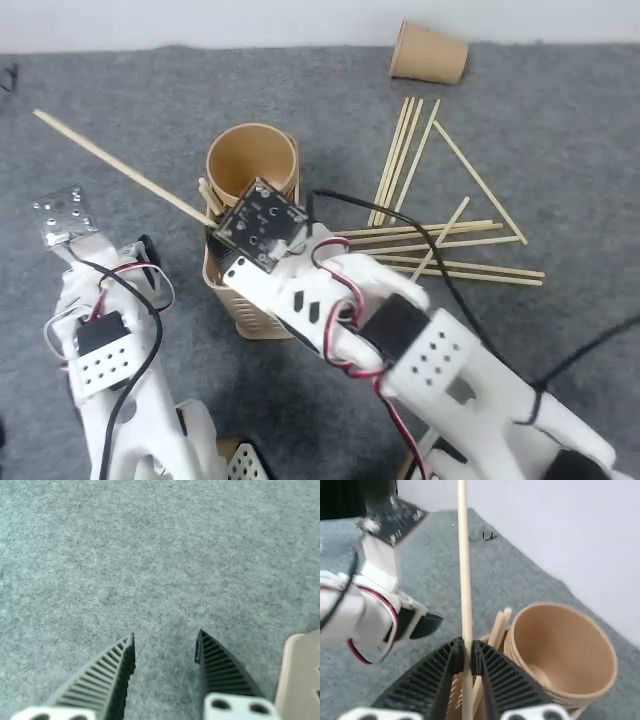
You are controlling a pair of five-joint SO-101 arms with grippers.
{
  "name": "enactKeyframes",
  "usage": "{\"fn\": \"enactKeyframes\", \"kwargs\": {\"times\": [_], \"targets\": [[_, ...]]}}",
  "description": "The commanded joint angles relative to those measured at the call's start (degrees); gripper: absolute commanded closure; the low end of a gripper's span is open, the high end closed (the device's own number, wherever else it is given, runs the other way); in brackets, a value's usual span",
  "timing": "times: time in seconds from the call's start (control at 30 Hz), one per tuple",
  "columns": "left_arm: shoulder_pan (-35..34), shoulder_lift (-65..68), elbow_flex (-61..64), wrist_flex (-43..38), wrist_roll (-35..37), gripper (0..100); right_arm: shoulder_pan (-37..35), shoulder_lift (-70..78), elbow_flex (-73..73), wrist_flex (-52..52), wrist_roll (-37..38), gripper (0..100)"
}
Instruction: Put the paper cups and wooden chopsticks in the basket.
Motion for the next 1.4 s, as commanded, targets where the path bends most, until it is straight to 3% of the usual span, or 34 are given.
{"fn": "enactKeyframes", "kwargs": {"times": [0.0, 0.23, 0.43, 0.67, 0.87, 1.17, 1.37], "targets": [[0.53, -0.79, -0.48, -1.23, -0.18, 81, 1.1, 0.57, 3.16, -5.23, 0.79, 99.1], [1.14, -0.7, -0.4, -1.93, -0.18, 81, 5.76, -0.75, 10.29, -6.55, 0.79, 99.1], [8.97, -0.88, -3.82, -0.88, 0.0, 81, 5.67, -9.45, 14.68, -6.37, 0.88, 99.1], [10.73, -0.88, -19.12, 8.44, 12.4, 81, 5.67, -12.53, 15.03, -2.07, 0.88, 99.1], [15.74, -0.88, -25.01, 14.68, 16.79, 81, 5.14, -12.53, 15.12, -2.59, 0.88, 99.1], [22.07, -0.88, -40.4, 26.11, 18.37, 81, 3.82, -12.53, 15.3, -2.59, 0.79, 99.1], [26.46, -0.88, -44.7, 28.13, 18.37, 81, 3.82, -12.53, 15.3, -2.24, 0.79, 99.1]]}}
